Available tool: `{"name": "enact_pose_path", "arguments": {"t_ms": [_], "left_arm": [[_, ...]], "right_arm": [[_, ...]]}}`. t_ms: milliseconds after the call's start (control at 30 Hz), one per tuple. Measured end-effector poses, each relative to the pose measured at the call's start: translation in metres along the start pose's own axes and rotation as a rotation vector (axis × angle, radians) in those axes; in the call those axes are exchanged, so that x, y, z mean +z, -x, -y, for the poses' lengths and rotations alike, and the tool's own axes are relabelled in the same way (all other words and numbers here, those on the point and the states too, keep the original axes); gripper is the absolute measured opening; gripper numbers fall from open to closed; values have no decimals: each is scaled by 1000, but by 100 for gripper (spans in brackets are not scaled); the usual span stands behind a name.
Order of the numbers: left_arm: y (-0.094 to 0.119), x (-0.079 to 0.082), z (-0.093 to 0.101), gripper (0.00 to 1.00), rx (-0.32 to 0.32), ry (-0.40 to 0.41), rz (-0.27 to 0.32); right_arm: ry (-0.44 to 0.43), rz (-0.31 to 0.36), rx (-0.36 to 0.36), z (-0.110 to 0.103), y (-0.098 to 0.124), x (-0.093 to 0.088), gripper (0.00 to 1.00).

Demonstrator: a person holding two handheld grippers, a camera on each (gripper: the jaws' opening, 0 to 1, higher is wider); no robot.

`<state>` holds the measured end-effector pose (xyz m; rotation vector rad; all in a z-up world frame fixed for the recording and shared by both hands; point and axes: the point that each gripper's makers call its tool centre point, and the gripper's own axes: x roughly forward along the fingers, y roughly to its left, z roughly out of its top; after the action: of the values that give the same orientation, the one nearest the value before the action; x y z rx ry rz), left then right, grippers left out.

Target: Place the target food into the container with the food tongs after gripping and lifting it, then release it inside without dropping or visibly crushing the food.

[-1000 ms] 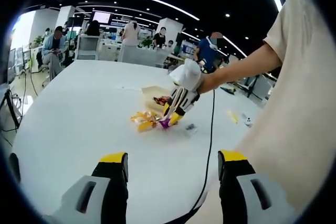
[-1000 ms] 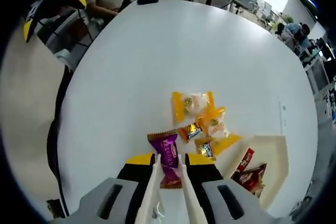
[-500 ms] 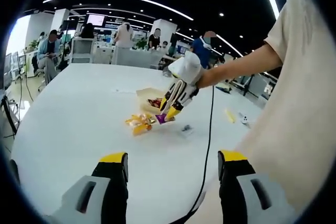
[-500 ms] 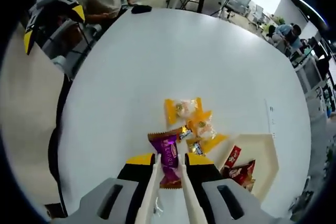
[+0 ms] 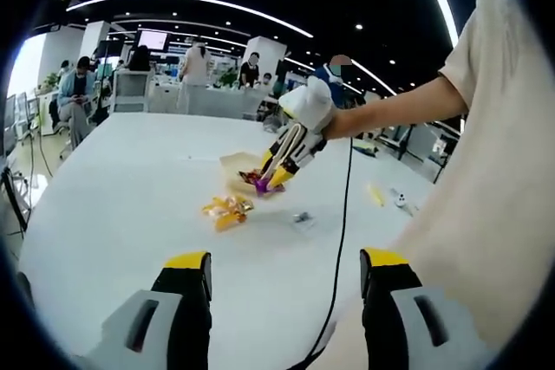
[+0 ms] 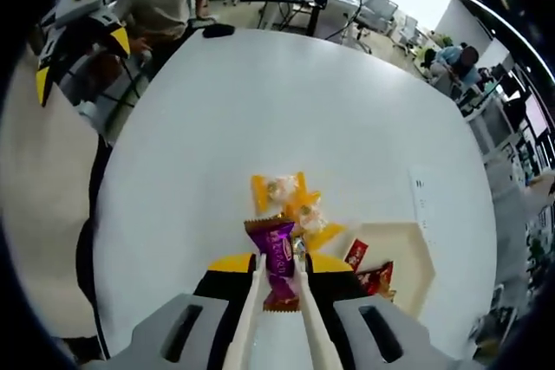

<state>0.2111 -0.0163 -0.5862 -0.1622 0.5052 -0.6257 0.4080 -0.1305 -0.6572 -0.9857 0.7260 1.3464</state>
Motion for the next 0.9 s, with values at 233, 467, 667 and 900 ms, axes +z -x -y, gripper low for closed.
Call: {"name": "enact_pose_path", "arguments": {"t_ms": [233,467,667,900], "left_arm": [[6,0,0,70,-1,-16,-6],[9,2,0,70,-8,-27,-4],[11,4,0,70,-15,-35,-1],[11,4,1,70,-21,-40,-1]], "right_arm": [[-16,4,-35,9,10,0,22],[-19,1,-62,14,17,0,22],[-27,2,-85,22,25,1,22],[-4,8,-126,34,34,6,22]]}}
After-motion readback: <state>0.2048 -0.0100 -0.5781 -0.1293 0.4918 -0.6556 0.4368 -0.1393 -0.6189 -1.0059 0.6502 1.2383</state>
